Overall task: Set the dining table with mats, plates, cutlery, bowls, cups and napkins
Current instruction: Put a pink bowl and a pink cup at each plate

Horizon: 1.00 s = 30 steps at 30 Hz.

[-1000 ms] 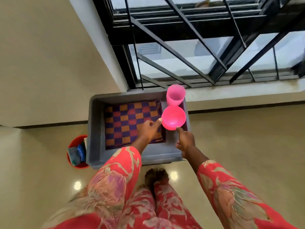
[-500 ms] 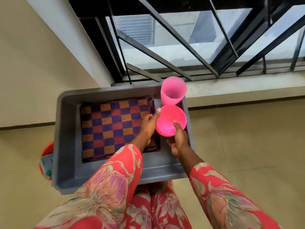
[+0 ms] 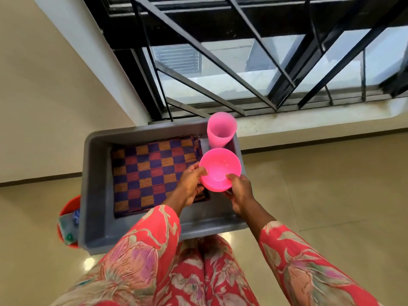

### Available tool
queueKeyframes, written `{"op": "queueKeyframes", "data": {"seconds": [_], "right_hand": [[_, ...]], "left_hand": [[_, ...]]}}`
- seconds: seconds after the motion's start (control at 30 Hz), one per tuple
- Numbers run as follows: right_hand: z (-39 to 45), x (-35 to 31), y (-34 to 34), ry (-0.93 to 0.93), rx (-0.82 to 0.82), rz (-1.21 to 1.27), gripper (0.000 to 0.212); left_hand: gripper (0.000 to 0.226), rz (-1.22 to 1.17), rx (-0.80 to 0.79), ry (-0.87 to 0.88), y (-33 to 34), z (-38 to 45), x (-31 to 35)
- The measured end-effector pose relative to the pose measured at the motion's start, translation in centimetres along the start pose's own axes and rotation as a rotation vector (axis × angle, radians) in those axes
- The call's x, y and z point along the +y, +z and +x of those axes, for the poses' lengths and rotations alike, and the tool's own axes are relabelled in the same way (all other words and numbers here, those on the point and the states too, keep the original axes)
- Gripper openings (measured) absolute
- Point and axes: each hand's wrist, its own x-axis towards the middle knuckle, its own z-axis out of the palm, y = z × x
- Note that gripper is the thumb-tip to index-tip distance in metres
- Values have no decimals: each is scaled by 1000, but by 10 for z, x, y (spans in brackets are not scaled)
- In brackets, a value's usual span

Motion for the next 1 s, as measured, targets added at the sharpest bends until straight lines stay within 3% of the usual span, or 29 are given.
{"op": "queueKeyframes", "data": {"seconds": [0.13, 0.33, 0.43, 0.57, 0.7, 0.8, 0.9, 1.0], "right_hand": [[-44, -12, -8, -60, -8, -54, 23], [-116, -16, -17, -186, -43, -29, 41], [-151, -13, -19, -236, -72, 17, 38], [-192, 2, -18, -266, -72, 79, 41], [-235, 22, -10, -307, -38, 191, 16], [-267, 43, -6, -319, 0, 241, 22], [-298, 70, -7, -328, 51, 312, 28], [-324, 99, -15, -339, 128, 340, 27]], "left_hand": [[38, -85, -42, 17, 0, -48, 10], [41, -121, -96, -11, -4, -116, 20], [51, -142, -114, -22, -14, -144, 20], [45, -163, -147, 9, -34, -169, 13], [60, -116, -215, 18, -54, -196, 5], [65, -61, -277, -4, -70, -216, -3], [56, 35, -364, -21, -84, -237, -16], [26, 92, -448, -58, -92, -261, -33]]}}
